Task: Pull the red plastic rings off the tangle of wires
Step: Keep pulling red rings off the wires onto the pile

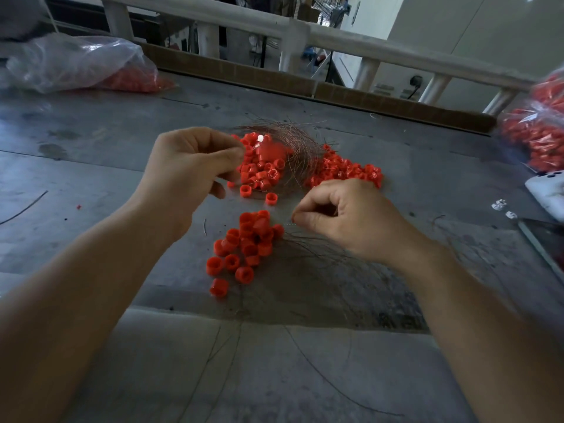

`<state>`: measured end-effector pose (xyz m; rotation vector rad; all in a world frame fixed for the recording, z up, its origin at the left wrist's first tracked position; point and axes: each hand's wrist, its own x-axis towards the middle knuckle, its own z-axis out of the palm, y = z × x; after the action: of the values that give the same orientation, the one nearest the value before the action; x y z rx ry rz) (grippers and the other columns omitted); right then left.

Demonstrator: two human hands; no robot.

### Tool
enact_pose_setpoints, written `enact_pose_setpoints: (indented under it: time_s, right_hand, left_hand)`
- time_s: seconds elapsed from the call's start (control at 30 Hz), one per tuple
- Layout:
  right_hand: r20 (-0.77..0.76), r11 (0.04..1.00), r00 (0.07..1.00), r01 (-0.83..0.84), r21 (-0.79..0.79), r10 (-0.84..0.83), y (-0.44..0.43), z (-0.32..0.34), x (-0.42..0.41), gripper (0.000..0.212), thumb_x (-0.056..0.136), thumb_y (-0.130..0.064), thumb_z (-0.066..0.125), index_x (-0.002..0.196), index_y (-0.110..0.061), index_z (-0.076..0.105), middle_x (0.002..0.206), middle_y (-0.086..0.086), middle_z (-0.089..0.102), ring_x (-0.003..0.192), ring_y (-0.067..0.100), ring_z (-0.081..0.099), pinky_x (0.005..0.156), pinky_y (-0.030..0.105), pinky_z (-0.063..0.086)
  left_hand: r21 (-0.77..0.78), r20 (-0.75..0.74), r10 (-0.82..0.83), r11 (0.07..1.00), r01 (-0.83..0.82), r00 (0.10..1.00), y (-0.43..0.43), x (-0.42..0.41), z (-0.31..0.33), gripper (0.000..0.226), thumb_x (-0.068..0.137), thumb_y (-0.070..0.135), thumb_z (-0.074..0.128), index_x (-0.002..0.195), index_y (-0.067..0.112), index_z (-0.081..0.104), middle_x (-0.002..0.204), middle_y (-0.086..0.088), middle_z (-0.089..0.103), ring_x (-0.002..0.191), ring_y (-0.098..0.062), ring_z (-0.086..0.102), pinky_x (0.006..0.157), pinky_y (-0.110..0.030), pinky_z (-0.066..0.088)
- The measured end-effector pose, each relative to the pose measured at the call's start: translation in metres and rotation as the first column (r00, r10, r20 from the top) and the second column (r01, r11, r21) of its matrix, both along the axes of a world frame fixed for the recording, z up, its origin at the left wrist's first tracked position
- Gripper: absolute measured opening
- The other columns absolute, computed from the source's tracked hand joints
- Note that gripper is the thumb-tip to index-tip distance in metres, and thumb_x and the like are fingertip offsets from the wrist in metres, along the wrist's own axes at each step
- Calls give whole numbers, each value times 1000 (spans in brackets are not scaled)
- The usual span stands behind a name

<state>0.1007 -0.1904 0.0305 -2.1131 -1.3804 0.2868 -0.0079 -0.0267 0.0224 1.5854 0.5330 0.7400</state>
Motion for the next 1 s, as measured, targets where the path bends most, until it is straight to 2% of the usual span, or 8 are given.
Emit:
enact_pose_setpoints:
  time_s: [0.17, 0.27, 0.37, 0.57, 0.67, 0.8, 0.87, 1.0]
  right_hand:
    - [63, 988, 997, -37, -149, 47, -1, -3, 0, 5, 80, -25, 68, 83, -22, 71, 74, -16, 62, 71, -5, 57, 64, 5, 41]
    - [50, 982, 997, -50, -182, 60, -2, -2, 0, 5, 80, -27, 69, 82, -24, 71, 74, -16, 62, 71, -6, 56, 64, 3, 41]
    - [27, 983, 998, -54, -178, 60, -3, 0, 2, 10, 77, -35, 69, 80, -26, 71, 73, -15, 62, 71, -6, 57, 63, 4, 41]
    - [-42, 998, 999, -12, -65, 9, -5, 8, 3, 39, 57, -62, 54, 75, -30, 67, 73, -14, 64, 72, -6, 59, 63, 10, 45]
    - [-24, 998, 998, 51, 47, -49, -6, 9, 6, 29, 65, -55, 57, 74, -29, 65, 71, -13, 64, 71, -3, 60, 63, 8, 47]
    - [-16, 957, 978, 205, 206, -206, -7, 9, 16, 10, 79, -32, 66, 73, -25, 67, 63, -13, 64, 60, 1, 59, 53, 11, 46]
    - [-32, 927, 963, 266, 266, -267, -8, 7, 23, 13, 81, -28, 67, 69, -27, 66, 49, -18, 59, 49, -5, 54, 44, 7, 38]
    - [-30, 900, 942, 327, 287, -333, -7, 1, 34, 15, 83, -27, 66, 68, -28, 63, 45, -25, 55, 48, -9, 52, 40, 5, 36]
  left_hand:
    - [253, -123, 191, 955, -155, 974, 14, 7, -15, 25, 77, 4, 69, 72, 28, 64, 71, 11, 61, 58, 3, 57, 58, -15, 50]
    - [475, -223, 243, 873, -113, 944, 15, 10, -24, 20, 73, 8, 73, 90, 16, 69, 81, 1, 61, 79, -14, 58, 73, -28, 45]
    - [609, -284, 280, 792, -54, 917, 17, 12, -31, 29, 74, 14, 74, 102, 16, 67, 97, -4, 60, 92, -19, 57, 75, -27, 37]
    - [647, -343, 287, 763, 3, 894, 21, 17, -32, 43, 81, 18, 67, 122, 13, 57, 116, -6, 62, 109, -23, 54, 87, -29, 37]
    - [663, -351, 273, 748, 32, 895, 22, 19, -34, 41, 83, 14, 64, 124, 14, 57, 116, -4, 64, 110, -21, 55, 87, -25, 35]
    - [674, -329, 271, 739, 24, 904, 23, 20, -34, 27, 81, 7, 65, 108, 13, 67, 105, -5, 68, 98, -18, 60, 82, -20, 35]
    - [682, -335, 255, 730, 47, 907, 22, 19, -33, 24, 81, 7, 66, 104, 12, 69, 104, -6, 68, 95, -17, 60, 80, -21, 36]
    - [678, -337, 231, 732, 65, 913, 18, 18, -31, 29, 83, 9, 65, 111, 12, 66, 106, -5, 67, 95, -15, 56, 80, -21, 34]
